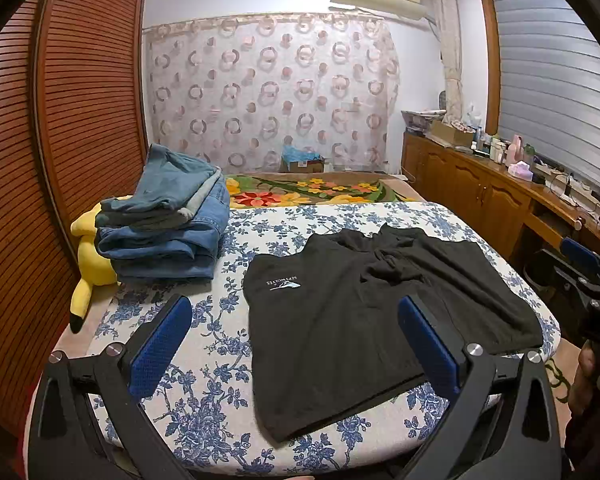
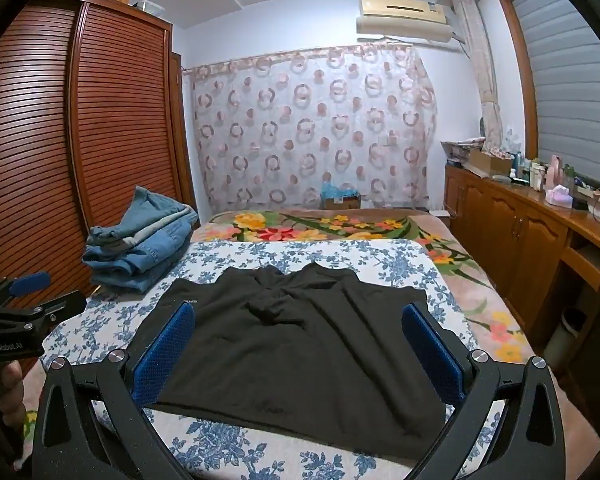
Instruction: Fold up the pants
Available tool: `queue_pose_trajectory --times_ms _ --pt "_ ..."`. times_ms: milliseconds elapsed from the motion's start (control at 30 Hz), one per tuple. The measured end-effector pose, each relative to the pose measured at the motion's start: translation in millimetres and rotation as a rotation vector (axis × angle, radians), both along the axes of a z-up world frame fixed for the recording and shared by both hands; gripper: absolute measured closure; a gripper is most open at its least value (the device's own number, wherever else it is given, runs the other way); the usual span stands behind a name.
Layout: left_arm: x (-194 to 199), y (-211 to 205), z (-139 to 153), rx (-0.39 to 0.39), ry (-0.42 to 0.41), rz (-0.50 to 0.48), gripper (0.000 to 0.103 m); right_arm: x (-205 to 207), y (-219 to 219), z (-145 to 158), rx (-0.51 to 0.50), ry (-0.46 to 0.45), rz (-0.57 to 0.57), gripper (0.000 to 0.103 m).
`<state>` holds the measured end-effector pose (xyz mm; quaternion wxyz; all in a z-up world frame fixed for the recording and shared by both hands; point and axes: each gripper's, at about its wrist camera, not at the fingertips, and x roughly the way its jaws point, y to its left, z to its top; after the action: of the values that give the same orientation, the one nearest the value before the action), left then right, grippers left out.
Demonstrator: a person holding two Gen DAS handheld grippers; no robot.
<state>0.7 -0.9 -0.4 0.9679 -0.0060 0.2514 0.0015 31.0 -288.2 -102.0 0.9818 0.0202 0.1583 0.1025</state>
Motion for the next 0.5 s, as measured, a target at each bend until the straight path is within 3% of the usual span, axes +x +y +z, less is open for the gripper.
queue_pose_trajectory --times_ms 500 --pt "0.3 -3.8 -4.0 0.001 -0.002 -0.002 0.0 0.5 0.6 -0.5 0.001 -0.001 -0.003 0.0"
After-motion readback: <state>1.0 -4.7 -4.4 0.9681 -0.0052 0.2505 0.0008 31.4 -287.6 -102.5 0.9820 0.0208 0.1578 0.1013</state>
